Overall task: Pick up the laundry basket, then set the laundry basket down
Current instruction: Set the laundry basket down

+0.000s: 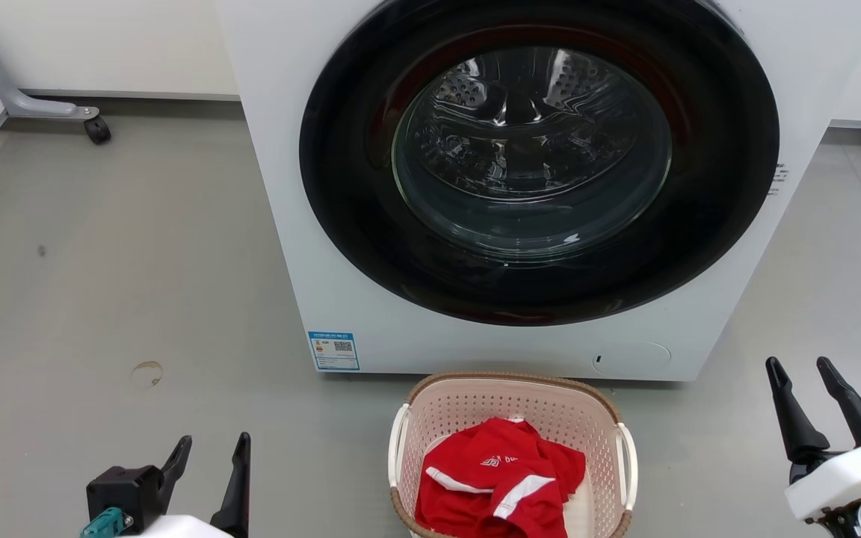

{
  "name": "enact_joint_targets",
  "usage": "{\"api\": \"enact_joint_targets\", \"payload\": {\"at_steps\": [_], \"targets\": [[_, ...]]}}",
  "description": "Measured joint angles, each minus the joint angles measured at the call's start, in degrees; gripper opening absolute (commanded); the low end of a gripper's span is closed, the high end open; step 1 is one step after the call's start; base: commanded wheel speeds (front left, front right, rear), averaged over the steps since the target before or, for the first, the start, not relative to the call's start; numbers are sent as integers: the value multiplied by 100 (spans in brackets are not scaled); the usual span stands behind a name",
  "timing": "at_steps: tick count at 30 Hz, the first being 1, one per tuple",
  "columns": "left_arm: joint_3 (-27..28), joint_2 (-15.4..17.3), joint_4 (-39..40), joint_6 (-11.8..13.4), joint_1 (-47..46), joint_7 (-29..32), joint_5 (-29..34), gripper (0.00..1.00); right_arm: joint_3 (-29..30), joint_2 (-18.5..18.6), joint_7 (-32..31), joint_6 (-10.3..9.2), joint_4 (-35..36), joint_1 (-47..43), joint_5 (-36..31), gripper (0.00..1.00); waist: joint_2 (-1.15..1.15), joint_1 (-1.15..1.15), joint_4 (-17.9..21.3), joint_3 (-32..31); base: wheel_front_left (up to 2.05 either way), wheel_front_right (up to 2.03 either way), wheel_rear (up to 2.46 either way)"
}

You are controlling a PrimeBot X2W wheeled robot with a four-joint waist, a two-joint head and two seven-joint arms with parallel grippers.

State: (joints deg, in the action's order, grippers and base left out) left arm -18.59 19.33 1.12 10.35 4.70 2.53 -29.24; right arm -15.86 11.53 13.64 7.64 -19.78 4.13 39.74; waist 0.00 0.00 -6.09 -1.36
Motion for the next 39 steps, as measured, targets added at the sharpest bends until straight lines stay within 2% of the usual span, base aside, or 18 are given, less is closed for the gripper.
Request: {"api": "enact_joint_targets", "payload": {"at_steps": [39], "targets": [[-62,58,-16,49,98,-27,-57,100,141,-60,-60,0,183,-15,-148,100,0,0,22,31,0,0,0]]}}
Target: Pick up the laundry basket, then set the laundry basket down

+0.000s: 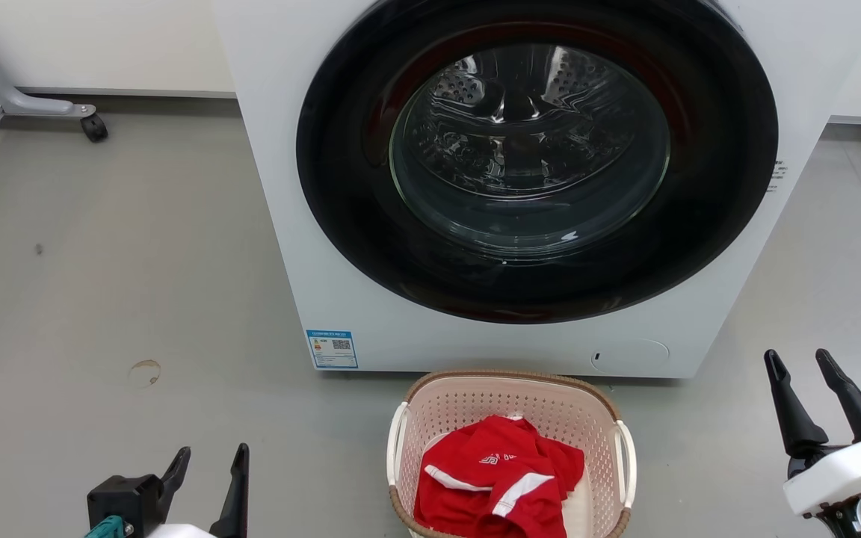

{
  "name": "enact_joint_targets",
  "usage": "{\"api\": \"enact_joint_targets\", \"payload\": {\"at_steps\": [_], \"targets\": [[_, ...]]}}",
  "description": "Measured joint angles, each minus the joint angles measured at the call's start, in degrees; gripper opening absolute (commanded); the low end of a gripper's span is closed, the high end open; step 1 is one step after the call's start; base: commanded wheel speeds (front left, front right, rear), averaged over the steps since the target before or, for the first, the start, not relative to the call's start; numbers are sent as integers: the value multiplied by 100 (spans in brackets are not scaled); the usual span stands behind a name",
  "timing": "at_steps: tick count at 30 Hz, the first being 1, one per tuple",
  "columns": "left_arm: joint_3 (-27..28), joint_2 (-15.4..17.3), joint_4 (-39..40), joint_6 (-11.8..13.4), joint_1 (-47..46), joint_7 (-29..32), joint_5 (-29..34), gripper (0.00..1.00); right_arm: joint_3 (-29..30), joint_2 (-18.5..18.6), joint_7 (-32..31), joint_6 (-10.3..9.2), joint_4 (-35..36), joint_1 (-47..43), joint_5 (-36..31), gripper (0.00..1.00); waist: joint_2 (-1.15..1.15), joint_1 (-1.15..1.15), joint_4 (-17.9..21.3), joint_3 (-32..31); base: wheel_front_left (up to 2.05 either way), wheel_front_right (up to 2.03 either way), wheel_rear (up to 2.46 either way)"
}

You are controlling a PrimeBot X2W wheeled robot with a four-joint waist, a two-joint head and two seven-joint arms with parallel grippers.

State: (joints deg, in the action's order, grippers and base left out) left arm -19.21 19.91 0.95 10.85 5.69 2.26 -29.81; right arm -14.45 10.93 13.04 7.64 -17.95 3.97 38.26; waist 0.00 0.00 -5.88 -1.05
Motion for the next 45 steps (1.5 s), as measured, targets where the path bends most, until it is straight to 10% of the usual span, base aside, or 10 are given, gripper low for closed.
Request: {"api": "enact_joint_targets", "payload": {"at_steps": [29,30,45], "targets": [[-20,60,-298,-29,-24,-197,-151,100,-41,0,1,0,-18,0,0,100,0,0,3,-22,0,0,0],[-26,51,-349,-26,-14,-193,-153,0,-47,-26,0,1,-48,-5,0,0,0,0,3,-23,0,0,0],[33,-250,-676,-122,126,-167,-660,0,22,-339,-152,4,-221,-281,423,0,0,-3,56,-13,0,0,0]]}}
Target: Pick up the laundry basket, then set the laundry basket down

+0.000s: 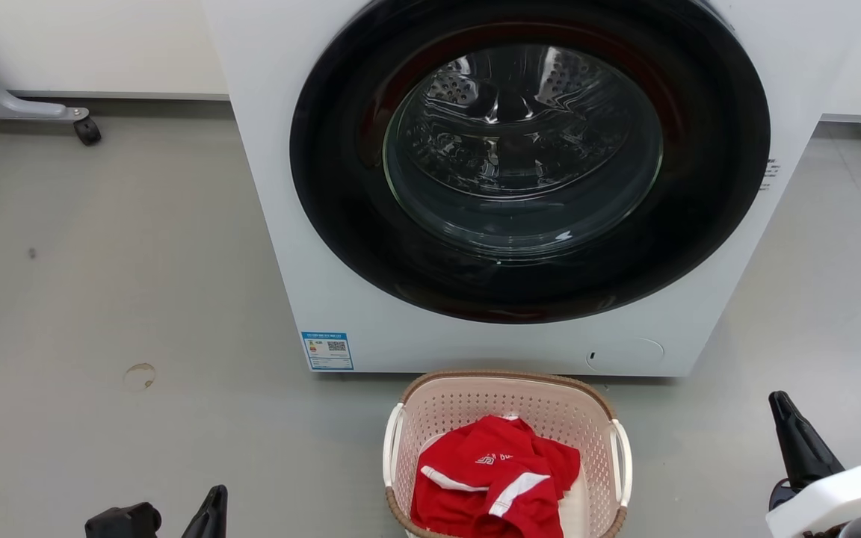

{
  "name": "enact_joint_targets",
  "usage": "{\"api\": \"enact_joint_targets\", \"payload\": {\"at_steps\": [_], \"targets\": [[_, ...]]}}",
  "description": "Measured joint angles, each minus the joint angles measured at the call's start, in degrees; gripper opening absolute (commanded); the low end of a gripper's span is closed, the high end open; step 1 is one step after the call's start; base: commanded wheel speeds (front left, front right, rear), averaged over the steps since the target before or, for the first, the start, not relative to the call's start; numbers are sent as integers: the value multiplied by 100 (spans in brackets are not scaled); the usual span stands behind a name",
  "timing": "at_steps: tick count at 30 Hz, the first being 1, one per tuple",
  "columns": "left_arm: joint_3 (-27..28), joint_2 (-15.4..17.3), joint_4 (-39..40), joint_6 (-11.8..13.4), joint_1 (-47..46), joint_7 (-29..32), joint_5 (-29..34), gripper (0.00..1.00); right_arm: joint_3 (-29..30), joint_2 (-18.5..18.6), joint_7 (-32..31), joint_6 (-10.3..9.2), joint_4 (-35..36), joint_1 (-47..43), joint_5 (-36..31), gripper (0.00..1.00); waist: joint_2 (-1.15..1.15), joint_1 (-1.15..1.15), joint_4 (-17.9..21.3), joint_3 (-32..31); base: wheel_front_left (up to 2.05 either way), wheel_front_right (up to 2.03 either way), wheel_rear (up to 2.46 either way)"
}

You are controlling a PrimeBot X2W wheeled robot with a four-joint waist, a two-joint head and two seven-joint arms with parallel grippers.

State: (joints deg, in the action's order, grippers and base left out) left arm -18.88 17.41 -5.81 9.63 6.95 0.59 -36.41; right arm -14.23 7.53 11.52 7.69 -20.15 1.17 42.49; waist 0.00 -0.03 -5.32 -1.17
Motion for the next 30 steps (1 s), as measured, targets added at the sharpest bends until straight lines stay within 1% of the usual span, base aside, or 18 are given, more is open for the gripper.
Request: {"api": "enact_joint_targets", "payload": {"at_steps": [30], "targets": [[571,-361,-275,-443,-175,143,-1457,0,552,-141,-449,0,86,15,1296,0,0,2,139,37,0,0,0]]}}
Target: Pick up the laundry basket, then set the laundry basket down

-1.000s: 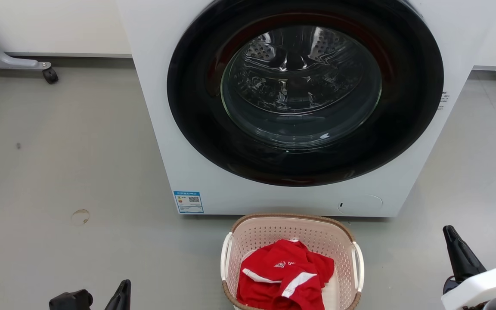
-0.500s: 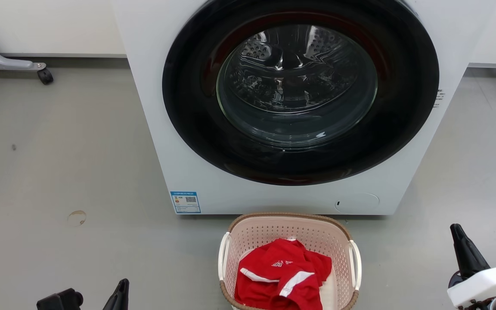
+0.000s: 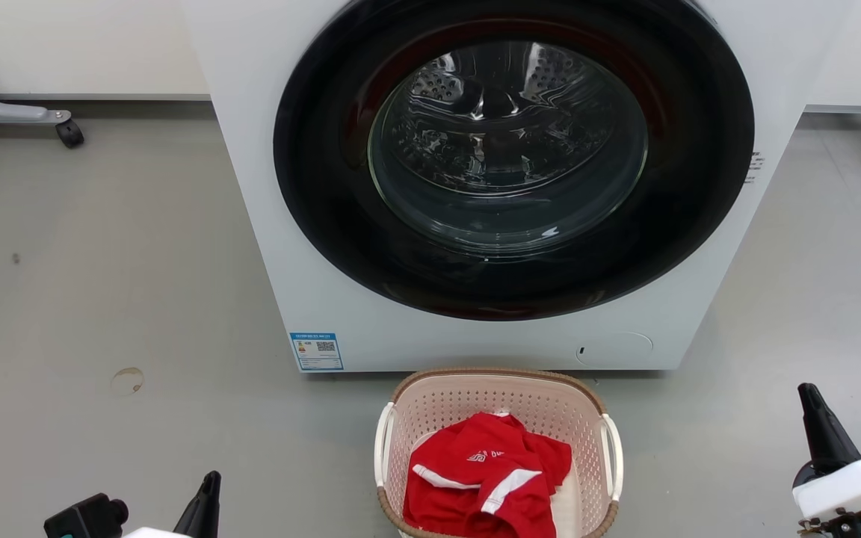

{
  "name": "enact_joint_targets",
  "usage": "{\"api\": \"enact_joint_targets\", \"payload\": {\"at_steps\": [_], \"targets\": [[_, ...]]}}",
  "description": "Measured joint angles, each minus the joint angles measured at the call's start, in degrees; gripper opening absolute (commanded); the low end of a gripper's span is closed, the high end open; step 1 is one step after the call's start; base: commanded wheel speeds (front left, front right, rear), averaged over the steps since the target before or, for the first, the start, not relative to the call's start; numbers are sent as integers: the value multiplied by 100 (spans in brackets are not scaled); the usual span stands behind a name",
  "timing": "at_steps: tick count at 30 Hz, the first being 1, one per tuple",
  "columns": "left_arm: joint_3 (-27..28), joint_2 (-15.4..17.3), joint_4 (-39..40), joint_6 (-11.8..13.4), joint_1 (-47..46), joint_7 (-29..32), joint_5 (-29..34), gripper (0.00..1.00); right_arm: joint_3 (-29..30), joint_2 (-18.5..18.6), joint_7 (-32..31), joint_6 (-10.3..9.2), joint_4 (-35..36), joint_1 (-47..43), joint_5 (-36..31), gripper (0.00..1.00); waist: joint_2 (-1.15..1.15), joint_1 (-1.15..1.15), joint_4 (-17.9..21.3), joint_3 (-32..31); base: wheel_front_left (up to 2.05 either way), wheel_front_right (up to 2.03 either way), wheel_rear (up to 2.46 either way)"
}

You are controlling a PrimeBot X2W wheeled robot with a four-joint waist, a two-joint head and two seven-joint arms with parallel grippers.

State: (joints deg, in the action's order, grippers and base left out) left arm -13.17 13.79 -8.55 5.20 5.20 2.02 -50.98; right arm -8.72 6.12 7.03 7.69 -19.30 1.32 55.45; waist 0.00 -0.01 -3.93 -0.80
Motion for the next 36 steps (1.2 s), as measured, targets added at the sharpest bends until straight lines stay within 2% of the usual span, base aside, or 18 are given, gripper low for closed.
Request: {"api": "enact_joint_targets", "payload": {"at_steps": [36], "targets": [[738,-488,-287,-526,-337,158,-1786,0,672,-191,-555,-4,144,73,1570,0,0,0,171,43,0,0,0]]}}
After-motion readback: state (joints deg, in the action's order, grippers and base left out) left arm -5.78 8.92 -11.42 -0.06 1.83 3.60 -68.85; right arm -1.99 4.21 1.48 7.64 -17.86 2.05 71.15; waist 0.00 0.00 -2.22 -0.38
